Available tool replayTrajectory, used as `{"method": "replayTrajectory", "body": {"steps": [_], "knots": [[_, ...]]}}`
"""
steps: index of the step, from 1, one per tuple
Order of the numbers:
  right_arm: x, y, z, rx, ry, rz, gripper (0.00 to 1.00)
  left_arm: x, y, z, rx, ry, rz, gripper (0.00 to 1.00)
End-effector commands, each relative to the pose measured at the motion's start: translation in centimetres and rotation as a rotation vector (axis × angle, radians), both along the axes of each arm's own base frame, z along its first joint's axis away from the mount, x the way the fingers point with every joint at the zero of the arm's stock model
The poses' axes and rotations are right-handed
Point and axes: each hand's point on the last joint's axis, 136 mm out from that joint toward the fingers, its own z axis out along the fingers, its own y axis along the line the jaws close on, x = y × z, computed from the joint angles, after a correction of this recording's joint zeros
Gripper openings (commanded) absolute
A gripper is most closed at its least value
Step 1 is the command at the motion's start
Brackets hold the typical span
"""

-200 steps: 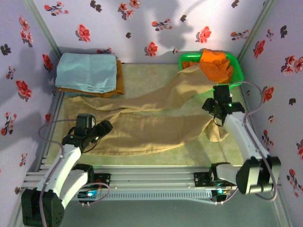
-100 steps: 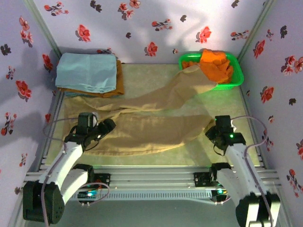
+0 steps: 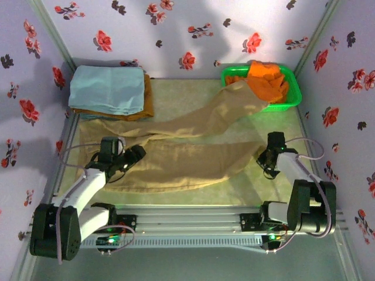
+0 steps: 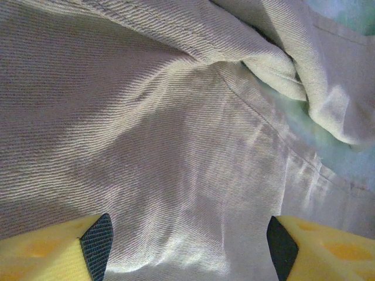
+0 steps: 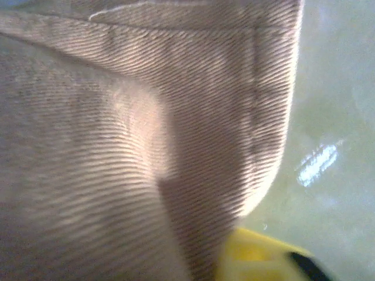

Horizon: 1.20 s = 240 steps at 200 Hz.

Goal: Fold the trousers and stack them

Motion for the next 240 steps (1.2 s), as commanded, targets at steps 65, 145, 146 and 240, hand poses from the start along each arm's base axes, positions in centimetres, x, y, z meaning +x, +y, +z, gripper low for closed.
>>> {"method": "replayTrajectory", "body": {"steps": [65, 145, 146, 240], "knots": [[2.1, -3.3, 14.1, -0.119, -0.309, 0.046, 0.00, 1.0, -0.9, 2.1, -0.031, -0.060, -0.039, 0.73], [-1.0, -8.5, 13.8, -0.144, -0.237, -0.198, 0.75, -0.3, -1.4, 3.5, -0.062, -0.079, -0.070, 0.74], [-1.0, -8.7, 13.7, -0.144, -0.236, -0.203, 0.75, -0.3, -1.4, 3.5, -0.062, -0.078, -0.071, 0.74], [-3.3, 1.3, 9.5, 0.183, -0.281, -0.017, 0.66, -7.0, -7.0, 1.9, 0.098, -0.034, -0.273, 0.75]]}}
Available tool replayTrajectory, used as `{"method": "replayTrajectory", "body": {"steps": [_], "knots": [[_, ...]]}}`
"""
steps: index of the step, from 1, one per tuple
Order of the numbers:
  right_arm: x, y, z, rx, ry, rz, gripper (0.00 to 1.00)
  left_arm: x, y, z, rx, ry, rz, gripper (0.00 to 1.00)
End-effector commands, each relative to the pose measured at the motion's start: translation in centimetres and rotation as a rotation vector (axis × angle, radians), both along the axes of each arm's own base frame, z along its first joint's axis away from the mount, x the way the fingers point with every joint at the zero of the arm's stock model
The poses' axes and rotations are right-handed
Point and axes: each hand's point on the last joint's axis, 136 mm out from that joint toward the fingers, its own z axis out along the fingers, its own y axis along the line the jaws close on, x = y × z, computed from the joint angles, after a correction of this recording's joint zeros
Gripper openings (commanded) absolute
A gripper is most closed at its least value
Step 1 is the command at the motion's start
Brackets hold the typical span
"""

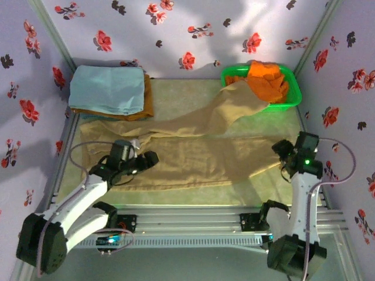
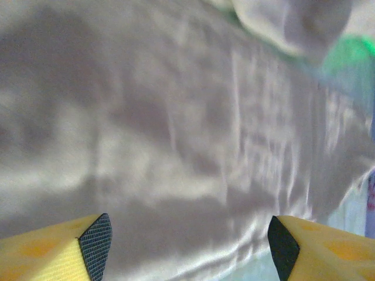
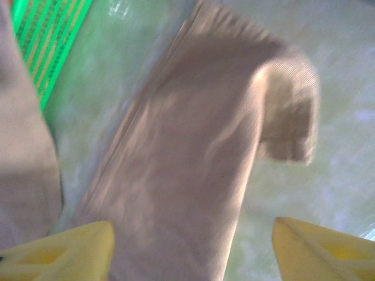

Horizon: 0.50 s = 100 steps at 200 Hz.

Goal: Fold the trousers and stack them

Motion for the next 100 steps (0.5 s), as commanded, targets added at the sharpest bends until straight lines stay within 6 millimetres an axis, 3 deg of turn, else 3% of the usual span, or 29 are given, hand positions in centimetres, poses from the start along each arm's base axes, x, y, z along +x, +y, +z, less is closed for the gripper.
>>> {"method": "replayTrajectory", "body": {"steps": [1, 43, 75, 100], "knots": [[-1.9, 3.5, -3.0, 0.145, 0.056, 0.055, 0.66, -2.2, -0.1, -0.8, 0.108, 0.007, 0.000, 0.75], [-4.5, 4.9, -8.1, 0.222, 0.143, 0.046, 0.64, -5.2, -0.4, -4.6, 0.178, 0.076, 0.006, 0.75], [-2.8, 4.8, -10.4, 0.258, 0.144, 0.027, 0.56, -5.1, 0.3, -6.2, 0.168, 0.085, 0.062, 0.72], [-0.8, 3.8, -11.1, 0.229, 0.171, 0.026, 0.41, -4.6, 0.8, -5.9, 0.186, 0.072, 0.073, 0.72]]}}
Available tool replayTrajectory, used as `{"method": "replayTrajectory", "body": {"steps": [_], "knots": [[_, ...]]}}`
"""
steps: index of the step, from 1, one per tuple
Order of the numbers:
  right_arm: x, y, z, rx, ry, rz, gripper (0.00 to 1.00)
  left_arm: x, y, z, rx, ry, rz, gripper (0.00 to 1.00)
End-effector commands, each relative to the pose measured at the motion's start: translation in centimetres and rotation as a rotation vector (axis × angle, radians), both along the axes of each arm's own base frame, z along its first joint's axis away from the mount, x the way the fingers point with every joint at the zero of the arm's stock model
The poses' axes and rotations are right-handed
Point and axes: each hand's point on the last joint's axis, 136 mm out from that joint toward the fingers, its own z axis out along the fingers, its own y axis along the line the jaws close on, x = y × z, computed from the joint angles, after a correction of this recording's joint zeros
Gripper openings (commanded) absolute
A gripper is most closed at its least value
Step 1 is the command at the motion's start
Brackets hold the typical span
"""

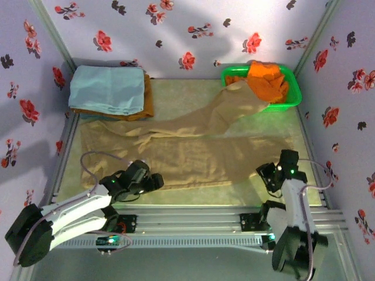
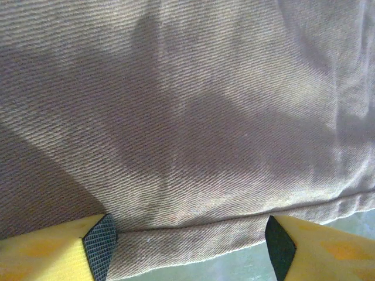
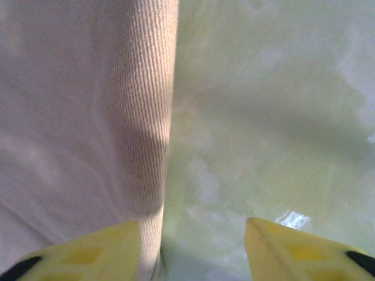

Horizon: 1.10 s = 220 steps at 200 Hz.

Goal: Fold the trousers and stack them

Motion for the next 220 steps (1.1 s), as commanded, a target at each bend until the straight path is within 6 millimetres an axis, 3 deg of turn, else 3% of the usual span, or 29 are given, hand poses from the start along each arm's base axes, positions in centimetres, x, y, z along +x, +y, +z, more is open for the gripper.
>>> {"method": "replayTrajectory", "body": {"steps": [1, 34, 66, 79, 96, 118, 147, 163, 190, 207, 220], "knots": [[3.2, -0.9, 0.3, -0.025, -0.059, 0.001, 0.41, 1.3, 0.6, 0.6, 0.011, -0.040, 0.061, 0.72], [4.3, -2.8, 1.4, -0.122, -0.062, -0.004, 0.43, 1.7, 1.0, 1.1, 0.025, -0.054, 0.053, 0.72], [5.2, -4.0, 0.5, -0.126, -0.059, -0.032, 0.46, 2.4, 1.6, 1.3, 0.006, -0.052, 0.075, 0.74], [6.0, -4.1, -0.3, -0.083, -0.039, -0.034, 0.39, 2.8, 1.7, 1.8, -0.022, -0.058, 0.083, 0.74], [6.8, -4.7, -1.0, -0.072, 0.009, -0.032, 0.21, 3.2, 2.2, 2.3, -0.036, -0.065, 0.094, 0.74], [7.7, -5.2, 0.4, -0.084, -0.023, -0.035, 0.01, 3.5, 2.6, 2.6, -0.052, -0.065, 0.102, 0.74], [10.5, -3.7, 4.7, -0.055, -0.167, -0.007, 0.00, 4.0, 2.5, 3.3, -0.066, -0.079, 0.087, 0.75], [13.2, -2.0, 5.1, -0.061, -0.141, 0.085, 0.00, 4.3, 2.2, 3.9, -0.065, -0.090, 0.062, 0.76], [19.5, 2.1, 3.1, 0.005, -0.043, 0.271, 0.16, 4.7, 1.5, 4.5, -0.065, -0.095, 0.018, 0.76], [23.3, 3.2, 3.8, -0.063, -0.025, 0.349, 0.47, 4.9, 1.1, 4.4, -0.074, -0.090, 0.006, 0.76], [25.1, 2.8, 4.5, -0.134, -0.021, 0.357, 0.57, 5.0, 0.8, 4.2, -0.083, -0.085, -0.001, 0.76]]}}
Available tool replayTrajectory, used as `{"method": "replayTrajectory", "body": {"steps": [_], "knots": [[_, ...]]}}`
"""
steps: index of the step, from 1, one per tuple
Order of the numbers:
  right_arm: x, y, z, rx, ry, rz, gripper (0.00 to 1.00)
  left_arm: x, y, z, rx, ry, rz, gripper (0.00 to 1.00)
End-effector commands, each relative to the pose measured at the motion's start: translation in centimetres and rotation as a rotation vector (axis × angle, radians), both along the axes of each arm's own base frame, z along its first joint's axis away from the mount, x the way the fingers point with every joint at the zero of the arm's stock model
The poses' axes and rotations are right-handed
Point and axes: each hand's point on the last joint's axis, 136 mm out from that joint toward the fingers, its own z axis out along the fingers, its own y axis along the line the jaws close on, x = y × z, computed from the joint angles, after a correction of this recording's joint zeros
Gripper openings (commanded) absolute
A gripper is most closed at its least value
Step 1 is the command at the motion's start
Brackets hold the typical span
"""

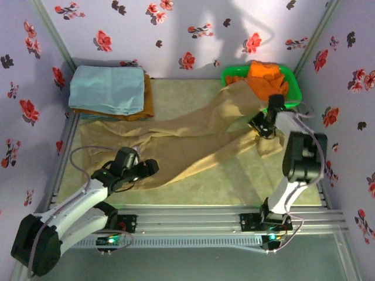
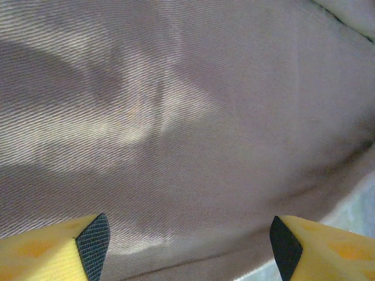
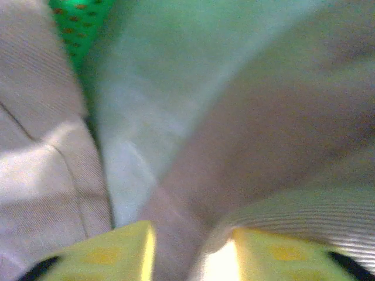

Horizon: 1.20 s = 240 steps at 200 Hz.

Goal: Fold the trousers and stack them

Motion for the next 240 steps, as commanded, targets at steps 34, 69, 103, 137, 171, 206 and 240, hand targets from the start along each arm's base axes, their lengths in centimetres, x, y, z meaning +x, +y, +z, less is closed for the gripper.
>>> {"method": "replayTrajectory", "body": {"steps": [34, 69, 103, 137, 171, 206, 240], "knots": [[0.9, -3.0, 3.0, -0.291, 0.042, 0.031, 0.60, 0.5, -1.4, 0.3, -0.034, 0.000, -0.069, 0.76], [-5.0, -3.1, 5.0, -0.288, -0.067, -0.042, 0.48, 0.7, -1.7, 0.4, -0.042, -0.004, -0.078, 0.76], [-10.7, -2.1, 0.4, -0.225, 0.014, -0.045, 0.39, 1.1, -2.3, 0.4, -0.053, -0.003, -0.089, 0.76], [-11.7, -2.4, -2.7, -0.253, 0.100, -0.015, 0.55, 1.4, -2.8, 0.4, -0.068, 0.004, -0.104, 0.76], [-10.7, -3.5, -5.3, -0.287, 0.177, -0.004, 0.41, 1.3, -2.9, 0.5, -0.070, -0.001, -0.110, 0.76], [-10.6, -4.8, -4.0, -0.325, 0.154, -0.055, 0.04, 1.1, -2.3, 0.6, -0.058, -0.006, -0.113, 0.76], [-11.4, -7.4, -0.7, -0.318, 0.074, -0.193, 0.00, 1.4, -2.2, 1.2, -0.066, -0.028, -0.110, 0.76]]}}
